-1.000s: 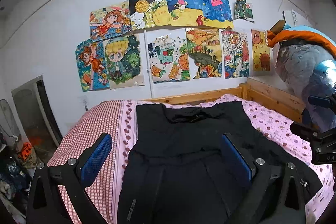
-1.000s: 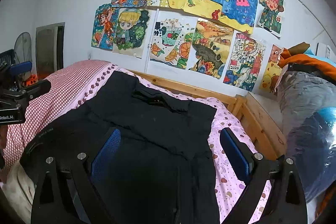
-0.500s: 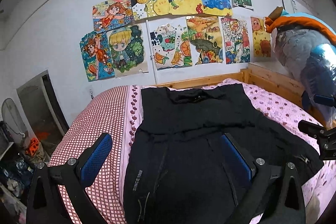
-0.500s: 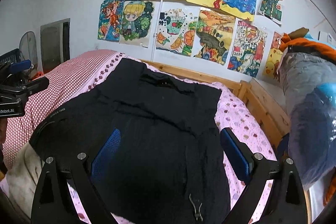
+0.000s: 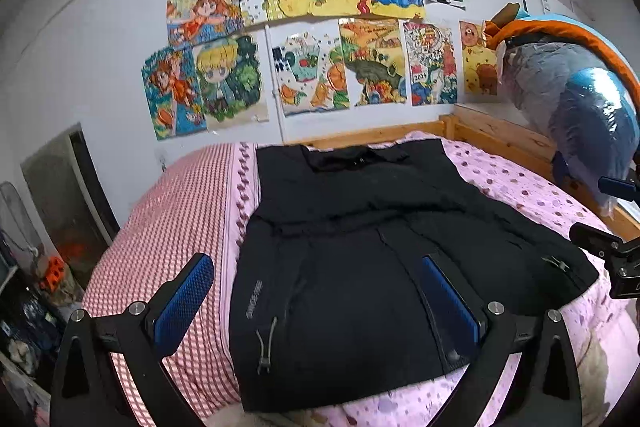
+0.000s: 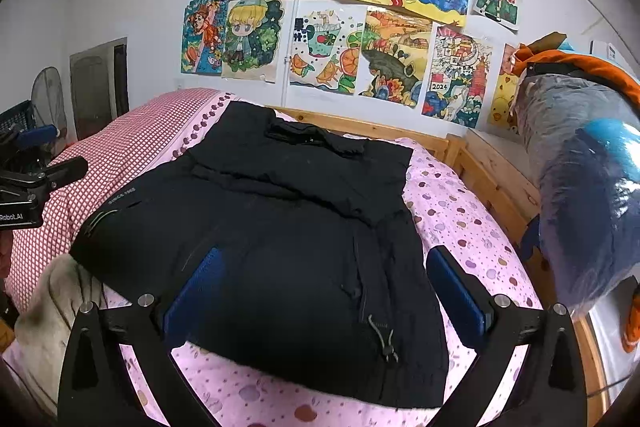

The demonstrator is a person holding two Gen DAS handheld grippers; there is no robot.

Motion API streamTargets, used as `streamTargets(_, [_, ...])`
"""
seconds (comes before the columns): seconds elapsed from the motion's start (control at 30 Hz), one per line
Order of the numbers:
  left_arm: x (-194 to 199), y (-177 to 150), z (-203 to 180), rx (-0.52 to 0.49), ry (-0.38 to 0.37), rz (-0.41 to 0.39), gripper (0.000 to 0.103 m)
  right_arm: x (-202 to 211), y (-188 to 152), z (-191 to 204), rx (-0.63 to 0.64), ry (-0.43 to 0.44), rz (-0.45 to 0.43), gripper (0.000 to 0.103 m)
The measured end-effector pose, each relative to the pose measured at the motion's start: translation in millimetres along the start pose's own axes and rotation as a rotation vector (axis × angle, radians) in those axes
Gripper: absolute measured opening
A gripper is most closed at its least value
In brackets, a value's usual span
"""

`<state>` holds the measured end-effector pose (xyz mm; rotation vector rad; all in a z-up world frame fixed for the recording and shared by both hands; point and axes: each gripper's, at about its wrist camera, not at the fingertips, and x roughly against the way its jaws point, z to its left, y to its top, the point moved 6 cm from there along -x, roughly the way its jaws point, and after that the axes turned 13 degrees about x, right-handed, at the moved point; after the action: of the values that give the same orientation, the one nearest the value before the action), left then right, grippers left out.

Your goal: Fold large clothes

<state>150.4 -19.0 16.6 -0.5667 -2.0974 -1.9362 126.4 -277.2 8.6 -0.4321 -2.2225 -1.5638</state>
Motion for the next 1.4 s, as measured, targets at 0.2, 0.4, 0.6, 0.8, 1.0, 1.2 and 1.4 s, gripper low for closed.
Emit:
streamTargets(0.2, [11, -22, 5, -0.028, -0.032, 0.019, 0.103, 13, -24, 10, -0.001, 0.018, 0.001, 0.101])
streamTargets(0.4, [14, -57, 1, -0.125, -0.047, 0.031, 0.103, 9, -59, 22, 0.027, 0.03, 0.056, 0.101])
streamTargets(0.6, [-8, -90, -3, -0.19, -0.1, 0.151, 0.103, -15, -91, 27, 0.073, 0.037, 0.16, 0.101])
streamTargets(0.8, [-38, -110, -3, -0.276, -0.076, 0.246, 0.103, -51, -108, 32, 0.146, 0.012, 0.27, 0.101])
streamTargets(1.0, [-60, -127, 2, -0.306, -0.033, 0.288, 0.103, -71, -103, 35, 0.211, -0.061, 0.271, 0.101])
streamTargets(1.2, [-74, -140, -8, -0.433, 0.12, 0.268, 0.103, -80, -91, 42, 0.289, -0.064, 0.246, 0.101])
streamTargets(1.4, [-75, -137, -13, -0.48, 0.192, 0.233, 0.103, -77, -72, 22, 0.149, 0.042, 0.216, 0.101])
